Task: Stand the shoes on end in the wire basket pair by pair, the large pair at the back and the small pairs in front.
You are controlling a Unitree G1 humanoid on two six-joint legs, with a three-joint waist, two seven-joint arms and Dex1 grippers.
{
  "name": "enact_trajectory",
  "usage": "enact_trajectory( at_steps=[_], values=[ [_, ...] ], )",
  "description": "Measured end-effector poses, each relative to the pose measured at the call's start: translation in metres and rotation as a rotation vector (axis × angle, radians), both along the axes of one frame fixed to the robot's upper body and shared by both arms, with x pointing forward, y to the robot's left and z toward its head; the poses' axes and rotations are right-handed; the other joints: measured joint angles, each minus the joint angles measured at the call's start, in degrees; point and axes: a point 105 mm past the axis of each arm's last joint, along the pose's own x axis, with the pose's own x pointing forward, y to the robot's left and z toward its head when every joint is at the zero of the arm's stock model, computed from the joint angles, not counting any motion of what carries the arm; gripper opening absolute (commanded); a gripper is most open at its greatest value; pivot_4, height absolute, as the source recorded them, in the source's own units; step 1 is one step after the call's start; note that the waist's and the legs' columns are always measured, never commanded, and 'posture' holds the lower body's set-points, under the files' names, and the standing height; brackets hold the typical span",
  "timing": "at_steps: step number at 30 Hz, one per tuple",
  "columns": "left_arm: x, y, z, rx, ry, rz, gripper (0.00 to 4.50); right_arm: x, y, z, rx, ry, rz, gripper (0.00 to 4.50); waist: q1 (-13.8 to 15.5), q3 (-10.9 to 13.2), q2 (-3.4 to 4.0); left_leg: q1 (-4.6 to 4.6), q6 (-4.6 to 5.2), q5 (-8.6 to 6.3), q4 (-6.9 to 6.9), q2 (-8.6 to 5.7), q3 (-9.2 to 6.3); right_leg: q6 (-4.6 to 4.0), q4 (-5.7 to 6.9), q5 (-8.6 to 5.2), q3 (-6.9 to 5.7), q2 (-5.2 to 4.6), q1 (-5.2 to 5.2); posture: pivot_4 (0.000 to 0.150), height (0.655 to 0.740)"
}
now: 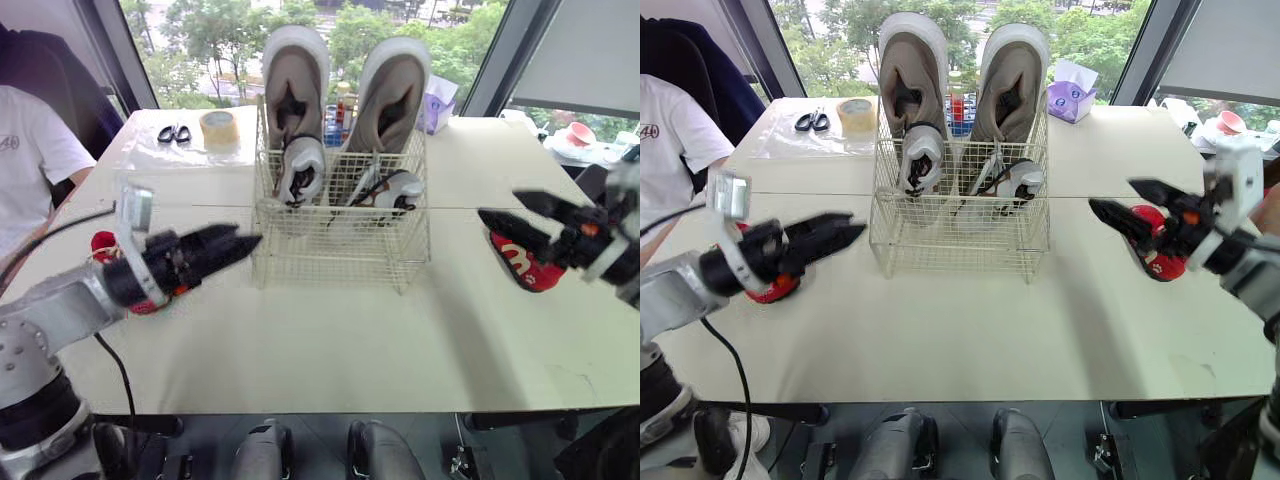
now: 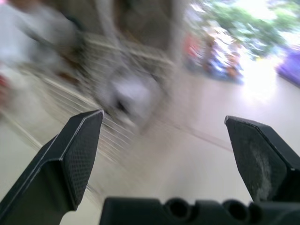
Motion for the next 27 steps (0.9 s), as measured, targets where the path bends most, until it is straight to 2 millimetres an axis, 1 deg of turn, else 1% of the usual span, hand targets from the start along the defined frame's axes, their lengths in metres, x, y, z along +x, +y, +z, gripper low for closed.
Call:
enact_trajectory(
  at_steps=[1,3,7,10,12,14,16,18,20,24,26,27],
  values=[
    [-0.007,-0.005,-0.011,0.020,0.045,-0.045,4.41,-0.001,-0.011,-0.016,-0.001,0.019,-0.077,4.50,-0.01,0.01,0.02,-0.01,0.00,0.00,-0.01,-0.02,0.03,-0.05,0.00,-0.03,0.02,0.00,-0.03,0.150,0.7400],
    [-0.016,-0.015,-0.022,0.050,0.082,-0.115,4.41,-0.004,-0.025,-0.033,0.001,0.022,-0.185,4.50,0.00,0.01,0.06,0.00,0.04,-0.02,-0.01,-0.01,0.03,-0.12,0.00,-0.06,0.04,0.02,-0.05,0.150,0.7400],
    [-0.028,-0.036,-0.028,0.107,0.073,-0.242,4.41,-0.017,-0.052,-0.046,-0.005,-0.024,-0.389,4.50,-0.02,-0.24,0.43,0.03,0.06,-0.04,-0.02,0.00,-0.01,-0.20,-0.01,-0.07,0.06,0.05,-0.03,0.150,0.7400],
    [-0.034,-0.046,-0.031,0.126,0.071,-0.301,4.41,-0.026,-0.056,-0.068,-0.050,0.037,-0.425,4.50,-0.13,-0.36,0.65,0.04,0.10,-0.06,-0.07,0.00,0.02,-0.25,-0.03,-0.11,0.10,0.07,-0.05,0.150,0.7400],
    [-0.034,-0.049,-0.032,0.129,0.067,-0.319,4.41,-0.026,-0.055,-0.077,-0.053,0.048,-0.442,4.50,-0.32,-0.37,0.68,0.05,0.09,-0.06,-0.07,0.02,0.02,-0.33,-0.02,-0.15,0.13,0.10,-0.07,0.150,0.7400],
    [-0.034,-0.049,-0.030,0.138,0.056,-0.325,4.41,-0.021,-0.061,-0.081,-0.059,0.045,-0.484,4.50,-0.40,-0.39,0.71,0.07,0.10,-0.06,-0.08,0.02,0.02,-0.36,-0.02,-0.17,0.13,0.11,-0.07,0.150,0.7400],
    [-0.034,-0.050,-0.029,0.151,0.050,-0.328,4.41,-0.014,-0.070,-0.081,-0.059,0.031,-0.547,4.50,-0.40,-0.39,0.73,0.07,0.10,-0.06,-0.08,0.02,0.02,-0.41,-0.02,-0.20,0.13,0.10,-0.07,0.150,0.7400],
    [-0.034,-0.050,-0.027,0.147,0.041,-0.334,4.41,-0.005,-0.075,-0.082,-0.051,0.025,-0.580,4.50,-0.36,-0.39,0.75,0.06,0.10,-0.07,-0.09,0.02,0.02,-0.42,-0.02,-0.21,0.13,0.10,-0.08,0.150,0.7400],
    [-0.035,-0.049,-0.028,0.151,0.046,-0.333,4.41,0.004,-0.072,-0.085,-0.047,0.035,-0.571,4.50,-0.34,-0.39,0.76,0.06,0.10,-0.07,-0.11,0.02,0.01,-0.42,-0.02,-0.22,0.13,0.10,-0.08,0.150,0.7400],
    [-0.034,-0.047,-0.033,0.147,0.054,-0.289,4.41,0.022,-0.068,-0.104,-0.016,0.109,-0.536,4.50,-0.22,-0.39,0.76,0.06,0.11,-0.06,-0.10,0.01,0.02,-0.43,-0.02,-0.21,0.13,0.10,-0.07,0.150,0.7400],
    [-0.034,-0.048,-0.035,0.146,0.053,-0.281,4.41,0.029,-0.069,-0.107,-0.020,0.121,-0.533,4.50,-0.21,-0.39,0.76,0.06,0.11,-0.06,-0.10,0.00,0.02,-0.43,-0.03,-0.21,0.13,0.10,-0.06,0.150,0.7400],
    [-0.035,-0.050,-0.036,0.148,0.052,-0.281,4.41,0.034,-0.072,-0.107,-0.035,0.124,-0.541,4.50,-0.33,-0.39,0.76,0.06,0.11,-0.06,-0.09,0.00,0.04,-0.43,-0.04,-0.21,0.14,0.10,-0.05,0.150,0.7400]
  ],
)
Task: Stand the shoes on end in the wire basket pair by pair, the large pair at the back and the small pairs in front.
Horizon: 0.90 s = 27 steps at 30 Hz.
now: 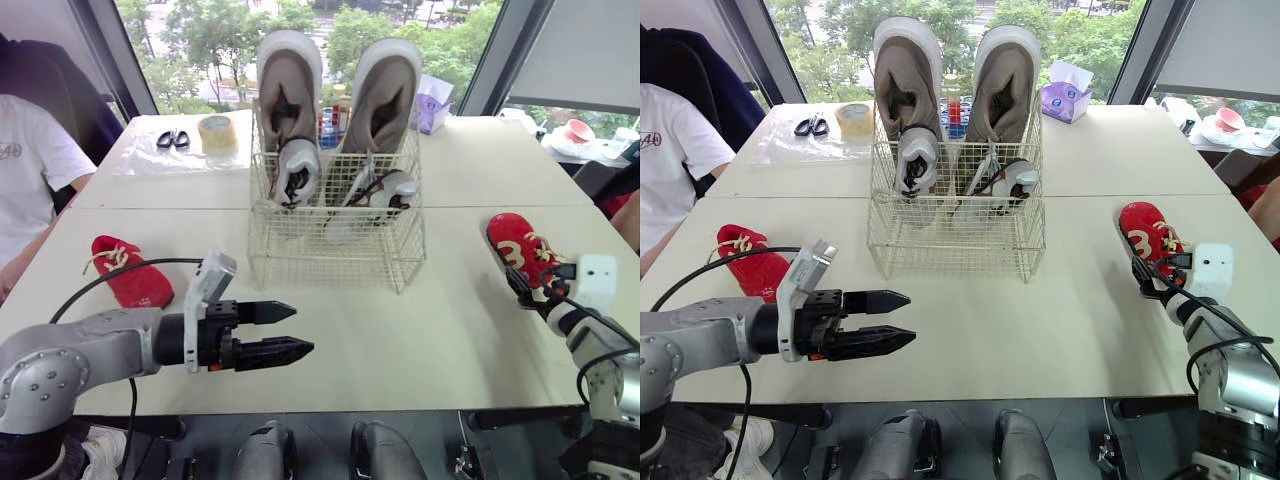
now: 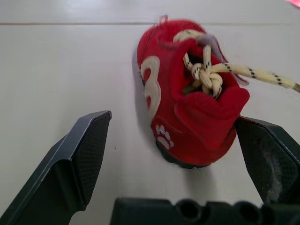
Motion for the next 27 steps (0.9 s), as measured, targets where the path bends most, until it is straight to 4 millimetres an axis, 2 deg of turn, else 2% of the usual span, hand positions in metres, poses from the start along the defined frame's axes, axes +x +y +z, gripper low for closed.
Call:
enact_trajectory(
  at_steps=[4,6,7,11,12,16,18,20,23,25,27],
  values=[
    [-0.006,-0.003,-0.005,0.006,0.005,-0.002,4.41,0.024,-0.013,-0.008,-0.040,0.044,-0.033,4.50,-0.43,0.00,0.01,0.01,0.00,0.00,-0.03,0.01,0.01,0.00,0.01,0.00,0.02,0.03,-0.03,0.150,0.7400],
    [-0.009,-0.003,-0.007,0.009,0.006,0.000,4.41,0.031,-0.011,-0.016,-0.054,0.067,-0.016,4.50,-0.44,0.00,0.01,0.02,0.00,0.01,-0.08,0.01,-0.01,0.02,0.01,-0.01,0.01,0.04,-0.03,0.150,0.7400],
    [-0.009,-0.002,-0.008,0.010,0.009,0.003,4.50,0.033,-0.009,-0.020,-0.058,0.070,-0.005,3.93,-0.41,0.01,0.02,0.01,-0.01,0.01,-0.09,0.01,-0.01,0.03,0.01,-0.01,0.01,0.04,-0.03,0.150,0.7400],
    [-0.010,0.002,-0.009,0.009,0.012,0.022,4.50,0.040,-0.006,-0.020,-0.086,0.055,0.030,2.24,-0.55,0.00,0.00,0.04,-0.02,0.02,-0.05,0.01,0.00,0.03,0.00,0.00,0.01,0.03,0.02,0.150,0.7400],
    [-0.011,0.003,-0.007,-0.005,0.013,0.024,4.50,0.040,-0.006,-0.020,-0.090,0.051,0.031,2.07,-0.63,-0.01,-0.01,0.05,-0.01,0.02,-0.04,0.01,0.00,0.02,0.00,0.00,0.01,0.02,0.05,0.150,0.7400],
    [-0.010,0.006,0.007,-0.069,-0.018,0.046,4.50,0.041,-0.005,-0.018,-0.093,0.043,0.039,2.05,-0.98,-0.01,0.00,0.04,-0.02,0.01,-0.03,0.02,-0.02,0.03,0.00,0.00,0.01,0.00,0.04,0.150,0.7400],
    [0.000,0.017,0.027,-0.120,-0.066,0.095,4.50,0.042,-0.007,-0.009,-0.099,0.015,0.013,2.05,-0.96,0.07,0.10,-0.01,-0.06,0.04,-0.03,0.02,-0.05,0.02,0.05,0.00,-0.01,0.00,-0.03,0.150,0.7400],
    [0.013,0.033,0.054,-0.195,-0.118,0.152,4.50,0.044,-0.010,0.019,-0.107,-0.085,-0.025,2.05,-1.04,0.09,0.39,-0.04,-0.07,0.05,-0.03,0.00,-0.02,0.03,0.05,0.00,0.00,0.00,-0.09,0.150,0.7400],
    [0.027,0.049,0.092,-0.350,-0.146,0.185,4.50,0.049,-0.007,0.098,-0.126,-0.353,-0.061,2.05,-1.23,0.15,0.60,-0.05,-0.06,0.04,-0.07,0.00,0.01,0.09,0.05,0.01,0.01,0.01,-0.12,0.150,0.7400],
    [0.040,0.060,0.123,-0.459,-0.192,0.222,4.50,0.047,0.012,0.183,-0.176,-0.605,-0.006,2.05,-1.37,0.30,0.80,-0.07,-0.06,0.05,-0.11,0.00,0.05,0.29,0.08,0.13,0.02,0.03,-0.20,0.150,0.7400],
    [0.047,0.066,0.144,-0.516,-0.232,0.235,4.50,0.032,0.038,0.250,-0.238,-0.823,0.090,2.05,-1.28,0.31,0.77,0.00,-0.10,0.07,-0.24,0.00,0.04,0.36,0.09,0.09,0.01,0.08,-0.17,0.150,0.7400]
  ],
)
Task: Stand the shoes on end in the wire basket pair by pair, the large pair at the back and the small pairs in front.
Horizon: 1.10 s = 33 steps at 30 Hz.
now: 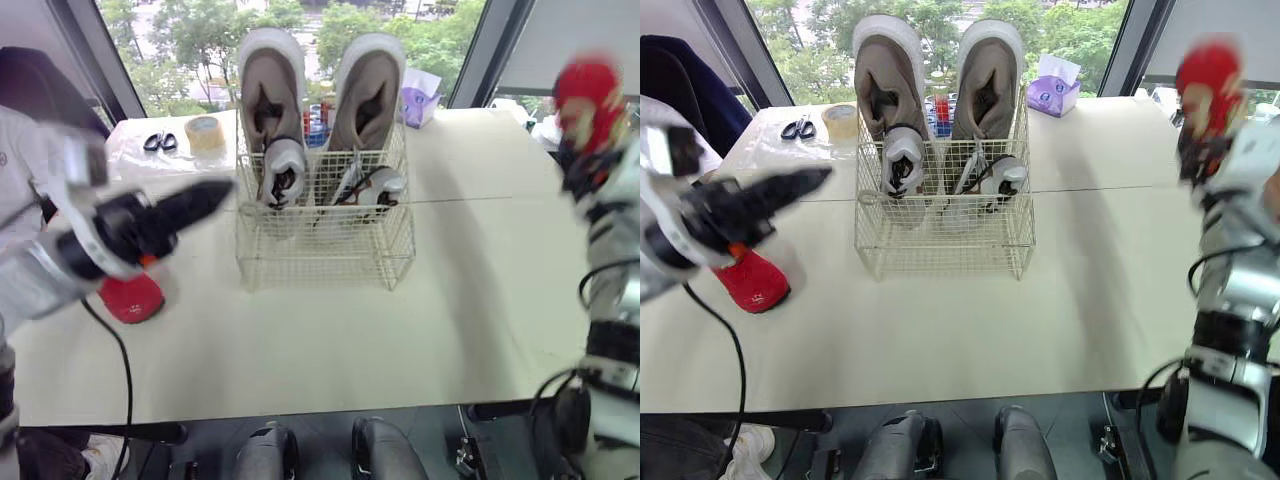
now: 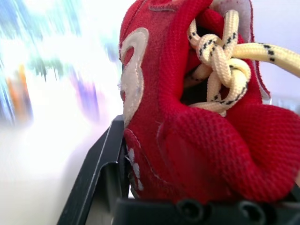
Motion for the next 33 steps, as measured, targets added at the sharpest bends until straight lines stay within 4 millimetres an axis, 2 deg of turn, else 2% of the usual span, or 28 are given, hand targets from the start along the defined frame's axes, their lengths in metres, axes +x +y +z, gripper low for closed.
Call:
enact_trajectory(
  at_steps=[2,3,4,6,9,11,19,26,29,33],
  values=[
    [0.011,0.004,0.026,-0.058,-0.055,0.018,4.50,-0.024,0.046,0.060,-0.173,-0.209,0.145,2.05,0.15,-0.02,-0.05,0.03,-0.09,0.05,-0.10,-0.01,0.00,0.00,-0.05,0.00,-0.01,0.15,0.01,0.150,0.7400],
    [0.013,0.006,0.035,-0.076,-0.081,0.024,4.50,-0.035,0.071,0.075,-0.269,-0.275,0.214,2.05,0.12,-0.10,-0.18,0.06,-0.13,0.07,-0.17,0.01,0.00,0.00,-0.08,0.00,-0.02,0.19,0.01,0.150,0.7400],
    [0.016,0.005,0.042,-0.087,-0.101,0.022,4.50,-0.042,0.093,0.081,-0.353,-0.306,0.283,2.05,0.13,-0.20,-0.39,0.20,-0.30,0.18,-0.29,0.01,0.00,0.00,-0.09,0.00,-0.02,0.19,0.11,0.150,0.7400],
    [0.020,0.002,0.051,-0.090,-0.137,0.004,4.50,-0.047,0.128,0.082,-0.500,-0.310,0.412,2.05,0.22,-0.19,-0.66,0.29,-0.46,0.27,-0.38,-0.02,0.07,-0.01,-0.15,0.01,-0.02,0.15,0.18,0.150,0.7400],
    [0.019,-0.005,0.075,-0.102,-0.227,-0.050,4.50,-0.043,0.178,0.062,-0.755,-0.229,0.598,2.05,0.18,-0.08,-0.85,0.24,-0.42,0.26,-0.40,-0.01,0.08,-0.03,-0.21,0.02,0.03,0.11,0.16,0.150,0.7400],
    [0.016,-0.005,0.090,-0.106,-0.286,-0.075,4.50,-0.043,0.198,0.052,-0.891,-0.200,0.677,2.05,0.18,-0.08,-0.85,0.22,-0.47,0.29,-0.41,-0.01,0.08,-0.02,-0.19,0.02,0.03,0.10,0.13,0.150,0.7400],
    [0.021,-0.005,0.101,-0.107,-0.325,-0.131,4.50,-0.033,0.204,0.037,-1.060,-0.216,0.678,2.05,0.02,-0.06,-0.88,0.21,-0.54,0.33,-0.43,-0.01,0.11,0.01,-0.16,0.01,0.02,0.01,0.10,0.150,0.7400],
    [0.035,-0.035,0.079,0.000,-0.231,-0.248,4.50,-0.038,0.223,0.028,-1.179,-0.300,0.649,2.05,0.08,-0.05,-0.88,0.21,-0.61,0.37,-0.45,-0.01,0.10,0.01,-0.12,0.01,0.01,0.01,0.08,0.150,0.7400],
    [0.038,-0.041,0.071,0.028,-0.208,-0.285,3.64,-0.038,0.224,0.028,-1.200,-0.320,0.622,2.05,-0.03,-0.05,-0.87,0.21,-0.61,0.37,-0.46,0.00,0.10,0.01,-0.11,0.01,0.01,0.01,0.06,0.150,0.7400],
    [0.042,-0.048,0.067,0.034,-0.190,-0.315,1.72,-0.043,0.226,0.029,-1.217,-0.354,0.595,2.05,0.00,-0.05,-0.87,0.21,-0.65,0.39,-0.47,0.01,0.09,0.01,-0.09,0.01,0.01,0.02,0.05,0.150,0.7400]
  ],
)
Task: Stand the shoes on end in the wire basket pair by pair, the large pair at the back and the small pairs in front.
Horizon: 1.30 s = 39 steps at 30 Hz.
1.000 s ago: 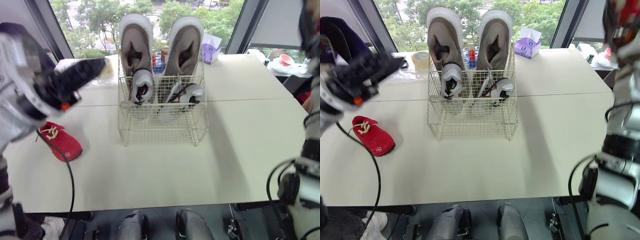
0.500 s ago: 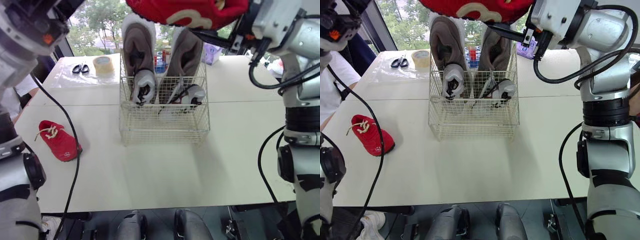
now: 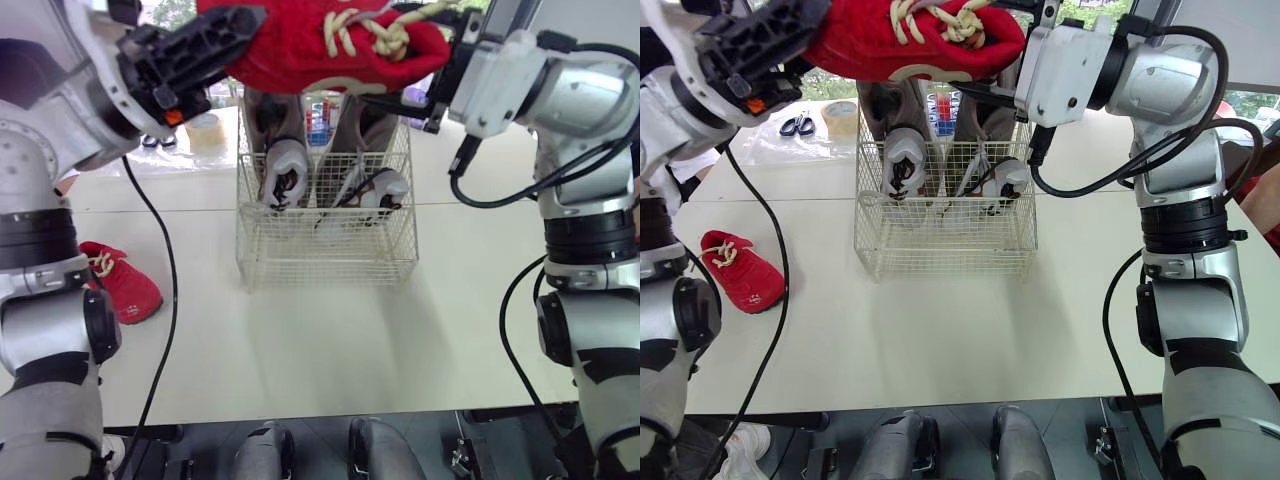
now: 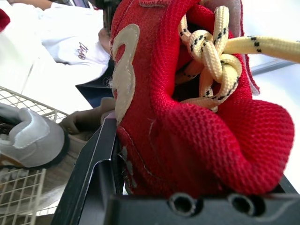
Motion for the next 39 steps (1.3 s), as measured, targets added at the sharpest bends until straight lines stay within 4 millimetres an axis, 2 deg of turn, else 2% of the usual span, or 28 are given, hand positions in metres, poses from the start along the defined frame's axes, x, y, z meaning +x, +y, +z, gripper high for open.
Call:
enact_trajectory(
  at_steps=[2,3,6,10,11,14,16,18,19,22,25,29,39],
  values=[
    [0.003,0.000,-0.001,0.007,0.006,0.014,0.78,-0.001,0.000,-0.001,-0.003,-0.009,-0.004,2.05,-0.01,0.00,0.00,0.00,0.00,0.00,0.00,0.00,0.00,0.00,0.00,0.00,0.00,-0.01,0.00,0.150,0.7400],
    [0.004,0.001,-0.002,0.009,0.008,0.023,0.44,-0.001,0.000,-0.002,-0.005,-0.008,-0.005,2.05,-0.01,0.00,0.00,0.00,0.00,0.00,0.00,0.00,0.00,0.00,0.01,0.00,0.00,-0.01,0.00,0.150,0.7400],
    [0.007,-0.001,-0.003,0.007,0.015,0.031,0.35,0.001,-0.001,-0.005,-0.001,0.002,-0.016,2.05,0.06,0.00,0.00,0.00,0.00,0.00,0.00,0.00,-0.01,0.00,0.00,0.00,0.00,-0.01,0.01,0.150,0.7400],
    [0.007,-0.002,-0.009,-0.055,0.047,0.058,0.35,0.005,-0.009,-0.012,0.072,0.078,-0.045,3.84,0.09,-0.01,-0.01,0.04,0.00,0.00,-0.01,0.00,-0.05,0.00,0.02,0.00,0.01,-0.07,0.04,0.150,0.7400],
    [0.006,0.002,-0.011,-0.108,0.059,0.067,0.35,0.009,-0.018,-0.017,0.130,0.131,-0.068,4.38,0.16,-0.02,-0.04,0.03,0.00,0.00,-0.01,0.00,-0.08,0.00,0.02,0.00,0.00,-0.10,0.05,0.150,0.7400],
    [0.003,0.024,-0.007,-0.301,0.046,0.154,0.35,0.032,-0.051,-0.045,0.387,0.400,-0.139,4.45,0.15,-0.02,-0.12,0.01,-0.03,0.02,0.03,0.00,-0.10,-0.03,0.03,0.03,0.00,-0.16,0.07,0.150,0.7400],
    [-0.003,0.035,-0.001,-0.475,0.021,0.209,0.35,0.039,-0.061,-0.049,0.757,0.628,-0.040,4.45,0.12,-0.01,-0.10,0.03,-0.10,0.07,0.02,0.01,-0.11,-0.06,0.11,0.05,0.02,-0.18,0.03,0.150,0.7400],
    [-0.006,0.033,-0.001,-0.588,0.026,0.230,0.35,0.031,-0.052,-0.040,1.044,0.839,0.184,4.45,0.14,-0.02,-0.09,0.05,-0.16,0.10,-0.02,0.03,-0.19,-0.08,0.14,0.06,0.01,-0.13,0.04,0.150,0.7400],
    [-0.007,0.029,-0.004,-0.633,0.043,0.230,0.35,0.021,-0.040,-0.035,1.114,0.945,0.315,4.45,0.19,-0.02,-0.08,0.05,-0.17,0.11,-0.04,0.05,-0.22,-0.08,0.14,0.05,-0.01,-0.10,0.04,0.150,0.7400],
    [-0.004,0.018,-0.012,-0.681,0.092,0.244,0.35,-0.003,-0.012,-0.027,1.162,1.170,0.587,4.45,0.24,-0.03,-0.09,0.04,-0.10,0.07,-0.05,0.02,-0.22,-0.09,0.08,0.06,-0.09,-0.05,0.08,0.150,0.7400],
    [0.000,0.004,-0.017,-0.685,0.112,0.253,0.35,-0.016,0.013,-0.024,1.165,1.338,0.757,4.45,0.46,-0.03,-0.10,0.03,0.35,-0.16,-0.01,-0.06,-0.20,-0.09,0.05,0.06,-0.09,-0.05,0.12,0.150,0.7400],
    [0.004,-0.018,-0.024,-0.623,0.116,0.238,0.35,-0.027,0.033,-0.013,1.114,1.402,0.848,4.45,0.34,-0.04,-0.10,0.00,0.45,-0.21,-0.01,-0.07,-0.19,-0.07,-0.02,0.05,-0.09,-0.04,0.12,0.150,0.7400],
    [0.005,-0.010,-0.043,-0.567,0.087,0.304,0.35,-0.017,0.037,-0.019,1.124,1.445,0.823,4.45,0.15,-0.05,-0.10,-0.02,0.45,-0.21,-0.02,0.01,-0.20,-0.07,-0.01,0.05,-0.09,0.04,0.08,0.150,0.7400]
  ],
)
